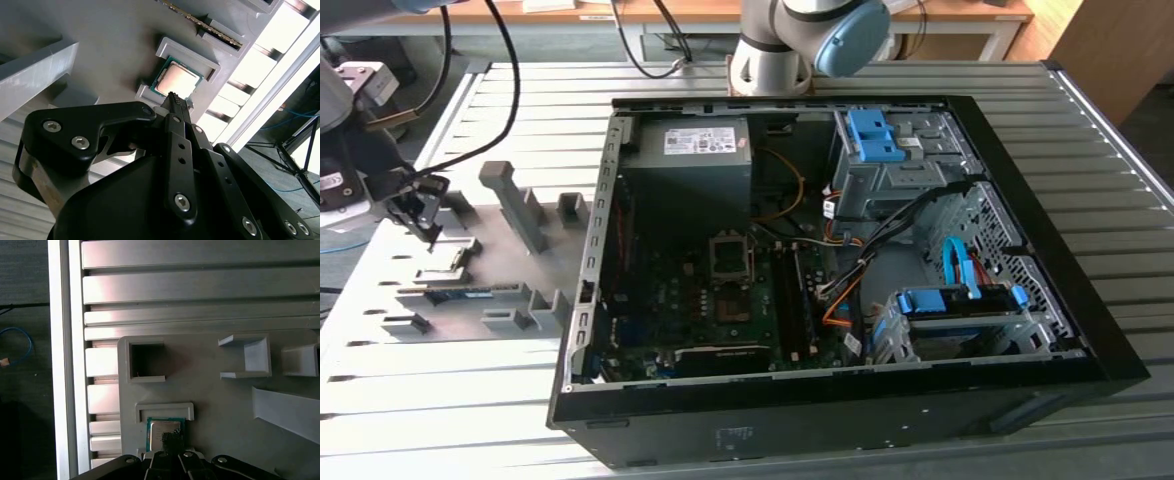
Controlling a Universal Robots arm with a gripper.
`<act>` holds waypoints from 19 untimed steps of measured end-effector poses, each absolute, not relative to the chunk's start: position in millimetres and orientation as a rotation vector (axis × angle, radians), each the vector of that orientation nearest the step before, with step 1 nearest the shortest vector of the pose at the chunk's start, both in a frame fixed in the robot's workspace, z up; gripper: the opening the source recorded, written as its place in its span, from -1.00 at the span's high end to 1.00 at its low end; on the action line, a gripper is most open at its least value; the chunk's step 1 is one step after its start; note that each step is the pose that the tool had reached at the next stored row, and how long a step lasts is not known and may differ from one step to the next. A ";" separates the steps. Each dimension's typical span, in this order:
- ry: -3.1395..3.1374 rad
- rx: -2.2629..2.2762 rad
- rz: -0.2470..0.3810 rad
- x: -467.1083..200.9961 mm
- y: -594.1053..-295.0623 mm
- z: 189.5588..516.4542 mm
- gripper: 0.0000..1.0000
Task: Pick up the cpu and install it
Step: 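Pick up the cpu and move it towards the insertion slot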
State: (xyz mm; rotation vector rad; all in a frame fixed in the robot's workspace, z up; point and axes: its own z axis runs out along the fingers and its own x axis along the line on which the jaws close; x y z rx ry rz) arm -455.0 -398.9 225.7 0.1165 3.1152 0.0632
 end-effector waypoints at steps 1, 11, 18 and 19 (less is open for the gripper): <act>3.115 0.116 0.063 -455.0 -398.9 225.7 0.77; 3.115 0.117 0.063 -455.0 -398.9 225.5 0.07; 3.115 0.116 0.063 -455.0 -398.9 225.3 -0.32; 3.115 0.116 0.063 -455.0 -398.9 225.3 -0.32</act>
